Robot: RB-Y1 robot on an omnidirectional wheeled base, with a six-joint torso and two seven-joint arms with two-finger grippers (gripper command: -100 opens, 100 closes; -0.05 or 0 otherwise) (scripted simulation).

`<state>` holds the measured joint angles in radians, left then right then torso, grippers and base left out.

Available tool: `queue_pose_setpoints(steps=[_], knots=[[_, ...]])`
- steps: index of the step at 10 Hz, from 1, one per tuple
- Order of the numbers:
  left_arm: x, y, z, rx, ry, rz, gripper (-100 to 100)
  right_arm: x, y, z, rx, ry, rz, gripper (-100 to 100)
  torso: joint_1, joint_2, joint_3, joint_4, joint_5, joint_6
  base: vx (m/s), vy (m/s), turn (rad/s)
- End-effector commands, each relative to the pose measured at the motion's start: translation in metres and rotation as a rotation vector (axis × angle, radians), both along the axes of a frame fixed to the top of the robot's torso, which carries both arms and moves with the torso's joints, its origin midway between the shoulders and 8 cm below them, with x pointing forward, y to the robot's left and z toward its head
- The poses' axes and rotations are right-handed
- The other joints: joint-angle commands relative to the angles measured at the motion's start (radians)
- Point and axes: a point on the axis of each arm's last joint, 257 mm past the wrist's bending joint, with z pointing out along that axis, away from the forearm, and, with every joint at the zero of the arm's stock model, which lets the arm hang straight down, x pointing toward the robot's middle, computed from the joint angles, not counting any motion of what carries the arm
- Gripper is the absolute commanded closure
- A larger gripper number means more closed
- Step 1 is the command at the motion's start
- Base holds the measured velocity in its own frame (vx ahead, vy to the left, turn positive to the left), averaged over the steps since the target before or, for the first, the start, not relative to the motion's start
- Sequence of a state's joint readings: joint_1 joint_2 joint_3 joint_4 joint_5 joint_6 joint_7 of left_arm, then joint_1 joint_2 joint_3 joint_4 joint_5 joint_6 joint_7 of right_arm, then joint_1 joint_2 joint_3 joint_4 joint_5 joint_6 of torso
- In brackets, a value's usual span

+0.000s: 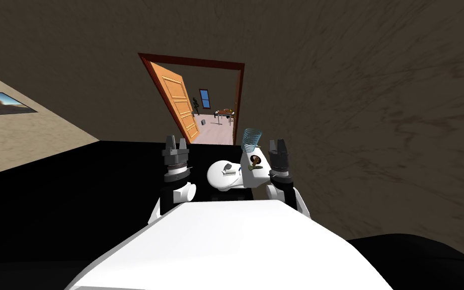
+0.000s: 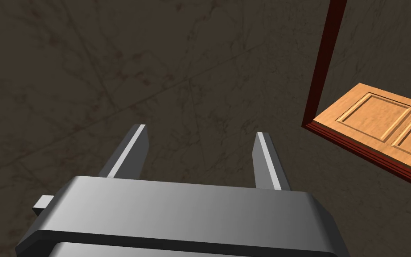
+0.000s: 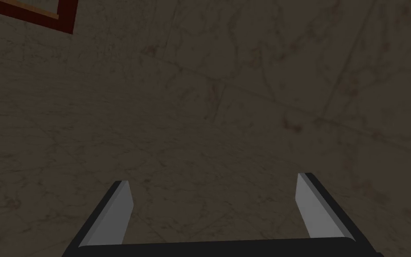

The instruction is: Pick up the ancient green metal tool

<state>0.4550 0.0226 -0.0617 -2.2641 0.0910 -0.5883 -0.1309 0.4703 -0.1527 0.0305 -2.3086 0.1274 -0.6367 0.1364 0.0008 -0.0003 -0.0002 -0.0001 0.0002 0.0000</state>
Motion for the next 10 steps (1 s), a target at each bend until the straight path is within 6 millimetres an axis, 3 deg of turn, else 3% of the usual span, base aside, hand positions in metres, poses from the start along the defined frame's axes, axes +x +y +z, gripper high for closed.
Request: queue_pose_setpoints(steps=[1, 10], knots=[[0.0, 0.0, 0.0, 0.0, 0.0, 0.0, 0, 0.002, 0.006, -0.003, -0.064, 0.002, 0.007, -100, 0.0, 0.0, 0.0, 0.0, 0.0, 0.0, 0.006, 0.017, 0.068], [0.0, 0.0, 0.0, 0.0, 0.0, 0.0, 0, 0.013, 0.03, -0.028, -0.385, 0.003, 0.033, -100, 0.0, 0.0, 0.0, 0.0, 0.0, 0.0, 0.003, 0.02, 0.068]])
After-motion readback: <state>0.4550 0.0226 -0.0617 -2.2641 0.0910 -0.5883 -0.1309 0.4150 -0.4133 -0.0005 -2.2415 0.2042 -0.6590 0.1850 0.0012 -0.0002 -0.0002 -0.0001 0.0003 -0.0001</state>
